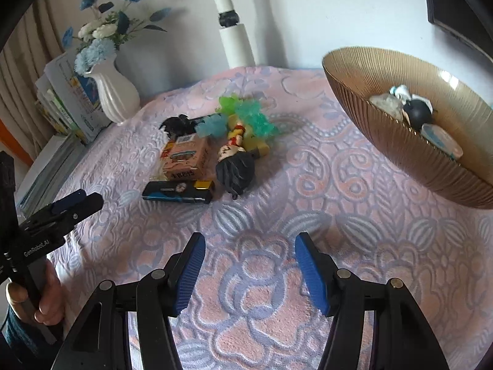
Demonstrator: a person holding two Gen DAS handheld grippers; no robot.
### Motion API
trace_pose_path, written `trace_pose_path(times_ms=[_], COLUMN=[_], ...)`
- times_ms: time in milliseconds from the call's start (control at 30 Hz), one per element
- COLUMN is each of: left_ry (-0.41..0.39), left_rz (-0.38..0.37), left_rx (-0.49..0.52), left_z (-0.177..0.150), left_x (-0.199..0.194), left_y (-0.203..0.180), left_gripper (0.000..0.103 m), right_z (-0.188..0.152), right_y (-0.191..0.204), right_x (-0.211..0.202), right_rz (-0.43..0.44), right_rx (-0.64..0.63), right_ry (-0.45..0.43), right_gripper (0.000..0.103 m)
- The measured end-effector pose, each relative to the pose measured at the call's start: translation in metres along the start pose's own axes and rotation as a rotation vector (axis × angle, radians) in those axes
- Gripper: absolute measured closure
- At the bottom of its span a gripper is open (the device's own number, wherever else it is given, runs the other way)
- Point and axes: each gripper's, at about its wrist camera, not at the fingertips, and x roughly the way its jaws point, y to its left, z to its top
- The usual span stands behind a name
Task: Organize rigid objects
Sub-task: 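Grasp the black-blue lighter with the left tool while the right tool grasps the doll figurine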
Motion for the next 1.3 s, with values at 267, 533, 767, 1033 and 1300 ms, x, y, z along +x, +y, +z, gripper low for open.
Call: trace_pose_path(times_ms=[267, 533, 767, 1033, 1300], left_ry=[0.055, 0.1, 0.177, 0.198, 0.193], left_rz=[0.034, -0.036, -0.124, -0.166, -0.24], left_rx=[0.009, 0.163, 0.234, 0.32, 0.345], left_z=[0.001, 0.011, 0.031, 0.021, 0.009], left_x=[0.01, -0.005, 0.035, 0.057, 0.039], left_y=[-0.003, -0.039, -0.064, -0.089, -0.096], left_gripper=[0.022, 0.022, 0.023, 0.033, 0.071], right_z=[0.001, 0.016, 0.05, 0.056, 0.056], right_y=[0.005, 0.024, 0.028, 0.017, 0.009], right_x=[-0.002, -0.02, 0.005, 0.034, 0.038], right_rz=[-0.031, -0.008, -0.035, 0.004, 0.02], right_rx=[-0.022, -0.042, -0.07, -0.016, -0.005], right_ry=[-0.005, 0.055, 0.037, 0.016, 0.013], right_gripper=[0.043, 0.043, 0.043, 0.048, 0.072])
